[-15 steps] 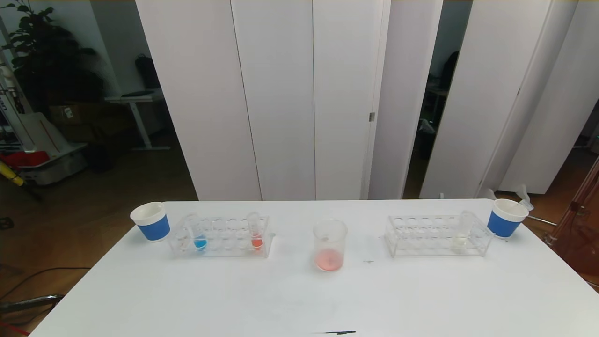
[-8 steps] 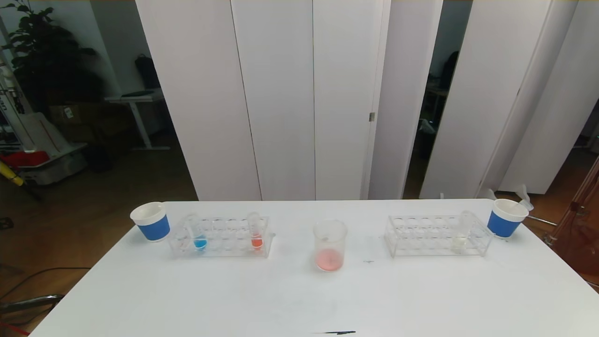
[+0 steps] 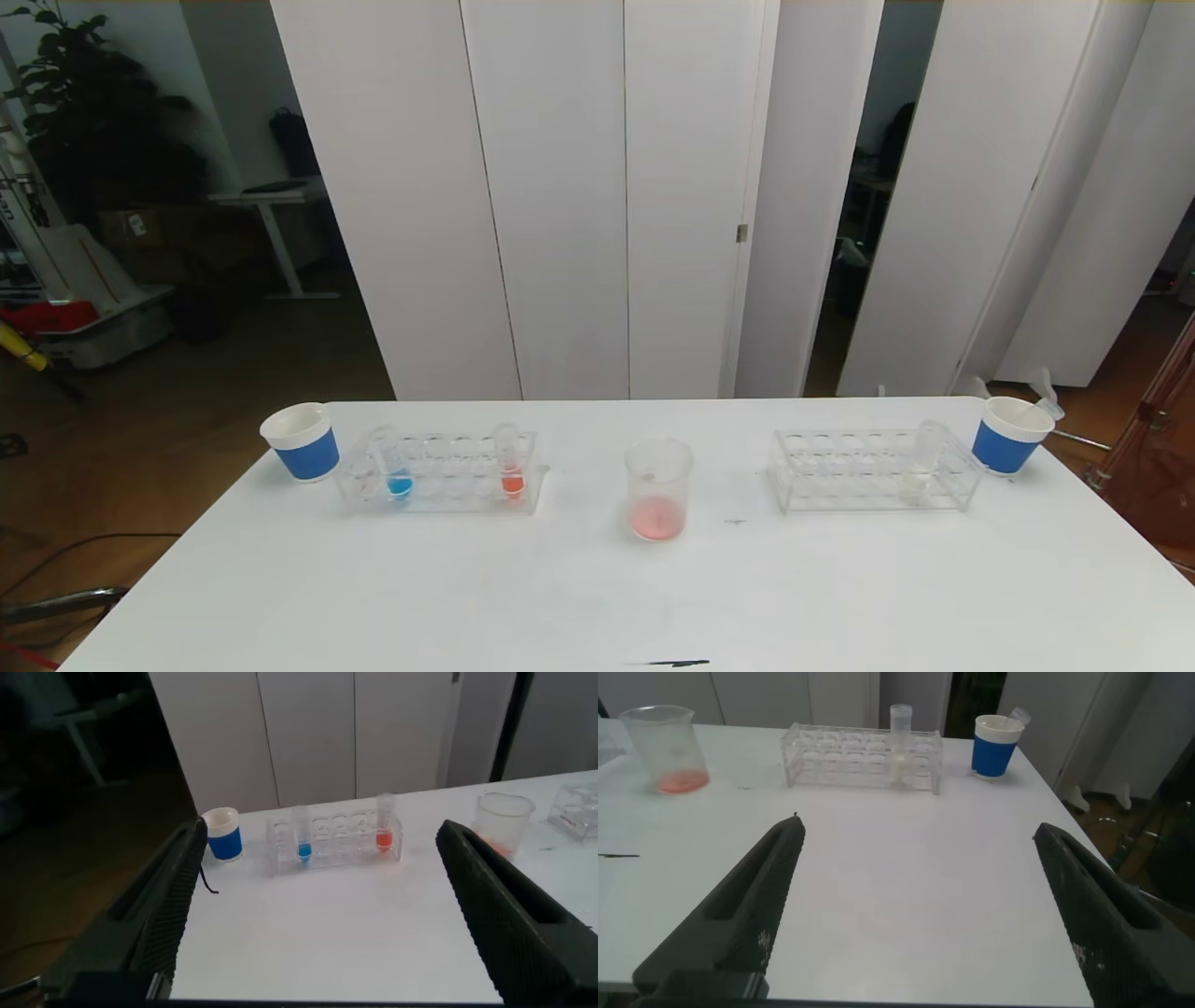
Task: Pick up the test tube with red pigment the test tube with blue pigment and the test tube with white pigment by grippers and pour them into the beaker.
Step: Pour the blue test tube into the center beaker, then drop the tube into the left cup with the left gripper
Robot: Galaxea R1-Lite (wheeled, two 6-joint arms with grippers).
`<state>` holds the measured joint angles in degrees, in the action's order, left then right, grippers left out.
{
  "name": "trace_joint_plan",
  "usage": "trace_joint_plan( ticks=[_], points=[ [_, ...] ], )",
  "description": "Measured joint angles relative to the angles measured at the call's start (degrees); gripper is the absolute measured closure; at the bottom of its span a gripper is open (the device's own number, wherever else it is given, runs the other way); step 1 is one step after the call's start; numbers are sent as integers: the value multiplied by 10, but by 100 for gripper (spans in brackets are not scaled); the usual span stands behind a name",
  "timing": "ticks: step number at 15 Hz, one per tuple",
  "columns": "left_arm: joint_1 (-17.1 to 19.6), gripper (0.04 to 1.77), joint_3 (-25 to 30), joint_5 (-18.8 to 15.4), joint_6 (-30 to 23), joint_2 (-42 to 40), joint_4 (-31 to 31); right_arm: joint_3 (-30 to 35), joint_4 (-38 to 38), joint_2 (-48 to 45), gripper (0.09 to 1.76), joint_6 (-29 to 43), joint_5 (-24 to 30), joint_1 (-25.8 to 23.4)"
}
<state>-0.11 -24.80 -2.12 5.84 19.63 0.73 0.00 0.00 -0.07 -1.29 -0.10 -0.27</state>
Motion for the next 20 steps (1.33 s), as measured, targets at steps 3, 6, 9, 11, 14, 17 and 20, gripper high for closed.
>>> trace_joint_plan(
  ticks=[3, 6, 9, 11, 14, 17, 20],
  points=[
    [0, 6, -56, 2, -10, 122, -66, 0, 0, 0, 10, 0, 0, 0],
    [0, 6, -81, 5, -14, 247, -154, 0, 0, 0, 10, 0, 0, 0],
    [0, 6, -80, 20, -27, 362, -238, 0, 0, 0, 10, 0, 0, 0],
    [1, 6, -69, 25, -33, 427, -275, 0, 0, 0, 10, 0, 0, 0],
    [1, 6, -40, 26, -37, 505, -331, 0, 0, 0, 10, 0, 0, 0],
    [0, 6, 5, 24, -39, 566, -396, 0, 0, 0, 10, 0, 0, 0],
    [-4, 6, 46, 21, -51, 615, -441, 0, 0, 0, 10, 0, 0, 0]
  ],
)
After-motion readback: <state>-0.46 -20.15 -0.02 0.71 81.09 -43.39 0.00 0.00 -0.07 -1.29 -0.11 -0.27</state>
